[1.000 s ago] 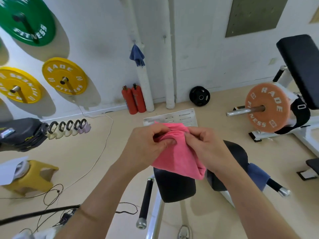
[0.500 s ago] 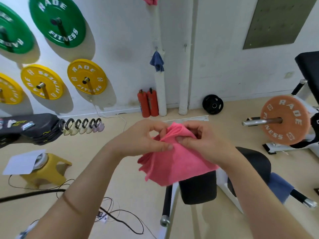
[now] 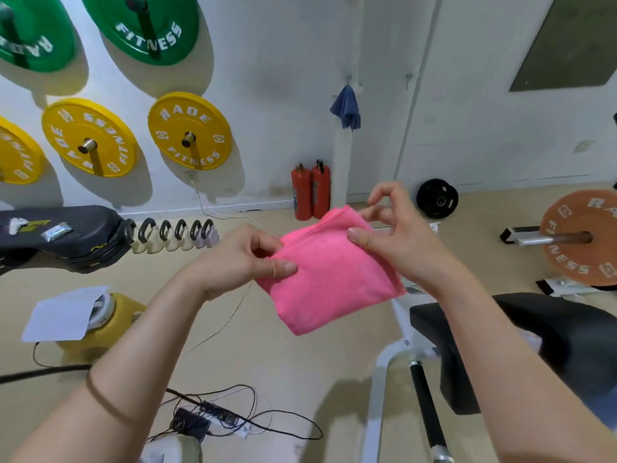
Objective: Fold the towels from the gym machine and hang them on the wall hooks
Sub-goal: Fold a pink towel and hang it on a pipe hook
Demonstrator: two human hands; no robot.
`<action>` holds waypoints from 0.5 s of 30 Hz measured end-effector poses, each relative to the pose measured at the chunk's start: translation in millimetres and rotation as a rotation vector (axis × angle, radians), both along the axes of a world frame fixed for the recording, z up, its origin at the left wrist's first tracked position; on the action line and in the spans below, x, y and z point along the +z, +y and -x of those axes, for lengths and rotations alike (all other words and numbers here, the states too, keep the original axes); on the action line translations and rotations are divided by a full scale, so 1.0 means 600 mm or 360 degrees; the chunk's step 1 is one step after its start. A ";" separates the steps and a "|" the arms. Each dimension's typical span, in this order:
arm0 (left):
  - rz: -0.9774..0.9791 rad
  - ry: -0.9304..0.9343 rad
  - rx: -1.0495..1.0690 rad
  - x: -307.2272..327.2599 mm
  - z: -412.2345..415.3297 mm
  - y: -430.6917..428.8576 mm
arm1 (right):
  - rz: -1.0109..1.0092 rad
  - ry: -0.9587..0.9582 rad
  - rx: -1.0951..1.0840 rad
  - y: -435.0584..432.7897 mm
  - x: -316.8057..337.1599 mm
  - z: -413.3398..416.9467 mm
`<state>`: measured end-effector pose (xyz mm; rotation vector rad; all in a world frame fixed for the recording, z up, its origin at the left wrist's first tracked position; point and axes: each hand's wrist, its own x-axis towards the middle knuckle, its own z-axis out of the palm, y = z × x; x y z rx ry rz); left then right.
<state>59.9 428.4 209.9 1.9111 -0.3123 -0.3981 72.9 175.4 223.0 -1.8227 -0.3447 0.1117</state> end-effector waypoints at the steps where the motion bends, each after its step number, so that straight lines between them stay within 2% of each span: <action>1: 0.0060 -0.0034 0.0057 0.009 -0.003 0.022 | -0.0071 0.0034 0.0027 0.018 0.001 -0.006; 5: 0.0292 -0.0067 0.0196 0.035 -0.016 0.099 | -0.0134 0.0241 0.0386 0.081 -0.009 -0.024; 7: 0.0378 -0.0033 0.0204 0.038 -0.020 0.132 | -0.0214 0.0253 0.0432 0.111 -0.024 -0.029; 11: 0.0313 0.0031 0.0161 0.027 -0.023 0.181 | -0.0210 0.0033 0.0297 0.146 -0.025 -0.038; 15: 0.0259 0.0229 0.0118 0.003 -0.033 0.204 | -0.0021 -0.0168 0.0412 0.159 0.017 -0.052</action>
